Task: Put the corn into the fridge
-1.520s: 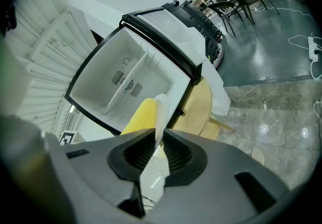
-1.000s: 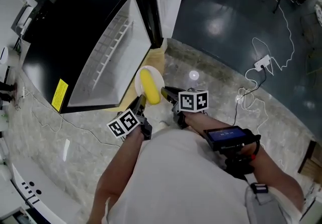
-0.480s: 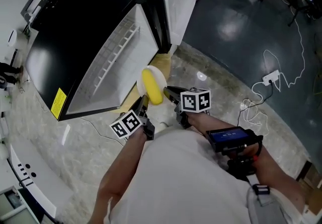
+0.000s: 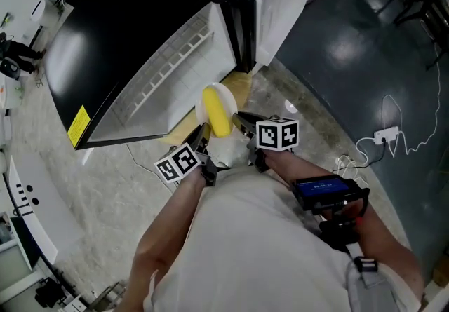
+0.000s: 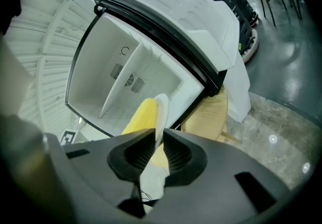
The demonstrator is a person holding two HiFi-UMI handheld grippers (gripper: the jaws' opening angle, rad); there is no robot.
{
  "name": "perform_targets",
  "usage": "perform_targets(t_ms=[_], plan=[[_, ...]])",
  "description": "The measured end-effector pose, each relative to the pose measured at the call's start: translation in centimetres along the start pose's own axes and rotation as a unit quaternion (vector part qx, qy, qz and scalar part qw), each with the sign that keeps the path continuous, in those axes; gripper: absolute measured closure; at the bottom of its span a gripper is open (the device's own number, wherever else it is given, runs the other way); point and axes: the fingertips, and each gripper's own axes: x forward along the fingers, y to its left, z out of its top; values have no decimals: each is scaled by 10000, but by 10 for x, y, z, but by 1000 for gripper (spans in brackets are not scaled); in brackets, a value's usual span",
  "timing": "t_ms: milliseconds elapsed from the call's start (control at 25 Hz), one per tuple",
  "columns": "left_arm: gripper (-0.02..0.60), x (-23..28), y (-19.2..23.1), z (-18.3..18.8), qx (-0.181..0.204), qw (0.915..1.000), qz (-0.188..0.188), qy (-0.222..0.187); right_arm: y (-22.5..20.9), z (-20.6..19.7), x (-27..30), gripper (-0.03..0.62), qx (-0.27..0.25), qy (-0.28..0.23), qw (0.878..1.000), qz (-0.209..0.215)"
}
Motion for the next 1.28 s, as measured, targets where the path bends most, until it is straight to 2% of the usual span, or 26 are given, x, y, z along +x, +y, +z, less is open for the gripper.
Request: perform_targets(t_ms=[200,480,1280], plan=[[520,3,3,7,-185,9993,153,-286,1,11,11,545,-160,200,9994,236],[520,3,9,11,-289,9983,315,-405,-1,11,22,545,-234,446,9982,323],[520,41,46,33,-295,9983,486,-115,-24,24,72,545,-145,644,9976,224]])
